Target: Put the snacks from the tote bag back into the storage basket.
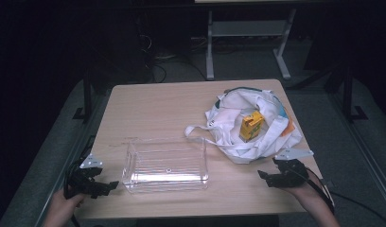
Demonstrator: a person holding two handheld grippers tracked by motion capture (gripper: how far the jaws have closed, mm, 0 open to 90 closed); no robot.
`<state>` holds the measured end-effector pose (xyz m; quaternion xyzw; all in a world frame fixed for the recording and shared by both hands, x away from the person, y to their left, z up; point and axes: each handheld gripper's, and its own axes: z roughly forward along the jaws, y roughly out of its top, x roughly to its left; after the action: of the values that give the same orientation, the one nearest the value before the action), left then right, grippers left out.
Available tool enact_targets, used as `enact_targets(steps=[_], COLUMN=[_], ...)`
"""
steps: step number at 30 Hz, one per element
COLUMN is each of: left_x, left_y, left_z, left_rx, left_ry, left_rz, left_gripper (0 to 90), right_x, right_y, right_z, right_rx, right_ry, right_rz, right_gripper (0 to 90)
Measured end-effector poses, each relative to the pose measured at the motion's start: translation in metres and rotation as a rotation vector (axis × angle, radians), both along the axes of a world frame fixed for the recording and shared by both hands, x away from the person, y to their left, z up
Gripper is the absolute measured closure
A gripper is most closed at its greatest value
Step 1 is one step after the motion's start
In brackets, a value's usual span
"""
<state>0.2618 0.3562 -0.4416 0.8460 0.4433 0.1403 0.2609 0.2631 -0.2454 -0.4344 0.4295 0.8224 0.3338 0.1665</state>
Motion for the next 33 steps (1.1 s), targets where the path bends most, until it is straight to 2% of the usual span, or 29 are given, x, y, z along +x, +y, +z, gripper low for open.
enact_targets(steps=[13,17,19,24,29,33], left_x=[0.0,0.001,0.0,0.001,0.001,0.002], left_y=[0.0,0.0,0.0,0.0,0.0,0.0], left_z=[0.0,0.0,0.0,0.0,0.0,0.0], left_rx=[-0.003,0.003,-0.004,0.005,-0.002,-0.006], left_ry=[0.006,0.001,0.005,0.005,0.008,0.008], left_rz=[0.002,-0.005,0.006,-0.006,0.005,0.0], left_gripper=[13.7,13.7,13.7,13.7,13.7,13.7], right_x=[-0.002,-0.001,-0.002,-0.001,0.001,0.004], right_y=[-0.001,0.001,0.002,0.002,0.002,0.002], right_z=[0.003,0.007,0.01,0.019,0.026,0.033], right_rx=[0.001,-0.009,0.002,0.023,0.015,0.019], right_ry=[0.008,0.022,0.027,0.046,0.056,0.04], right_rz=[-0.001,0.0,0.006,0.018,0.023,0.019], right_gripper=[24.8,28.0,30.3,44.1,59.1,72.6])
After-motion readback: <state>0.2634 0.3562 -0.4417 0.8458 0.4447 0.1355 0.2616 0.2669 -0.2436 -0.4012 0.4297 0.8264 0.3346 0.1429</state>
